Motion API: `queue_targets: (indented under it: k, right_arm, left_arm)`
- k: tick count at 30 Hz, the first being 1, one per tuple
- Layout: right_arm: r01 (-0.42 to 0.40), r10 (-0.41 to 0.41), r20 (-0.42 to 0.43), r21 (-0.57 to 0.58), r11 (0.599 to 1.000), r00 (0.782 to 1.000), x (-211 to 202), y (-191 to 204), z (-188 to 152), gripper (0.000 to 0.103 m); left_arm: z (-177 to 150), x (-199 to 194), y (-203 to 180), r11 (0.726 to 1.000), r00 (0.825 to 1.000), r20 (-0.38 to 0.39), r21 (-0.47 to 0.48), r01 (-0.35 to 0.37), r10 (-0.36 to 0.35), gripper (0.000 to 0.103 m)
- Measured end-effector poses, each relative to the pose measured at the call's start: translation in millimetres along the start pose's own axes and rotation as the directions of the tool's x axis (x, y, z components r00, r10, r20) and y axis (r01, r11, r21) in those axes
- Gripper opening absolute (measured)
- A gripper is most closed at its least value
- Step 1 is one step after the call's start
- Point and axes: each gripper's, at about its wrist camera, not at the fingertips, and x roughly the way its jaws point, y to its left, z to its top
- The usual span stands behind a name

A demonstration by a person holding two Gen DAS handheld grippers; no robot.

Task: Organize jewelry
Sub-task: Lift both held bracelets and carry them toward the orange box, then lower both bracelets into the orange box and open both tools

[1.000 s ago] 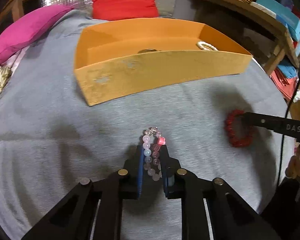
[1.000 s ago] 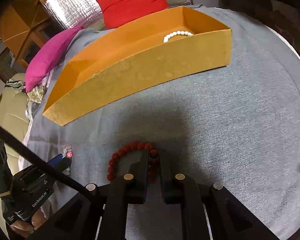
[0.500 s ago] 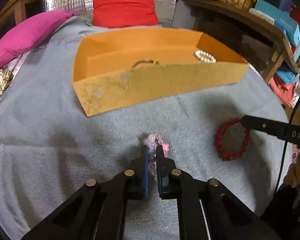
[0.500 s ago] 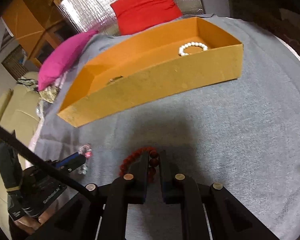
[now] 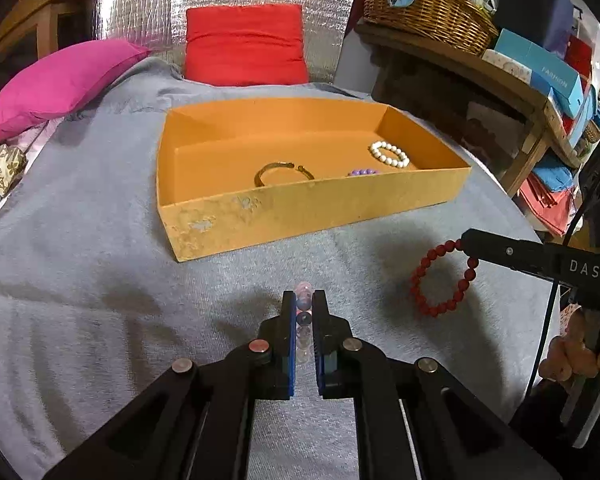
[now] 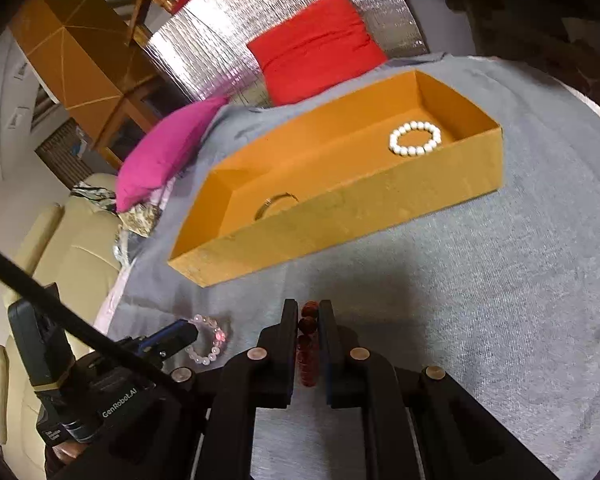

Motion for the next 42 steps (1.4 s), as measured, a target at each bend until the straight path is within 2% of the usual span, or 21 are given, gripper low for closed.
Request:
queue_targets:
  k: [7,22,27,33,37,40,42]
  right_arm:
    - [-0.052,0.053,0.066,-0.018,0.999,0.996,-11,13,2,0.011]
    - [-0.106,0.108,0.136,-0.021,0.994,0.985,-15,28,20,0.011]
    - [-0.107,0.109,0.138,-0.024,0.994,0.984,-15,30,20,0.011]
    - [-0.098,0.103,0.181,-0.035,0.995,0.978,-22,30,29,0.011]
    - [-0.083,0.091,0.235,-0.044,0.996,0.968,-25,32,49,0.011]
    - [-0.073,0.081,0.243,-0.042,0.996,0.967,-17,34,71,0.011]
    - [-0.046,0.057,0.246,-0.052,0.998,0.968,-5,38,89,0.011]
  left_arm:
    - [4,-5,-6,1.0,1.0,0.017,-0.001,0.006,-0.006,0.008]
    - [24,-6,-15,1.0,0.996,0.094,-0.013,0.002,-0.001,0.008]
    - [27,-2,-20,1.0,0.996,0.092,-0.005,-0.02,0.02,0.008]
    - [33,-3,-24,0.999,0.994,0.105,0.006,-0.041,0.041,0.008]
    - [58,-11,-16,0.999,0.992,0.126,-0.018,-0.029,0.032,0.008]
    - [85,-14,-6,0.999,0.989,0.14,-0.022,-0.034,0.037,0.008]
    - [106,-6,10,0.997,0.988,0.148,-0.064,-0.039,0.048,0.008]
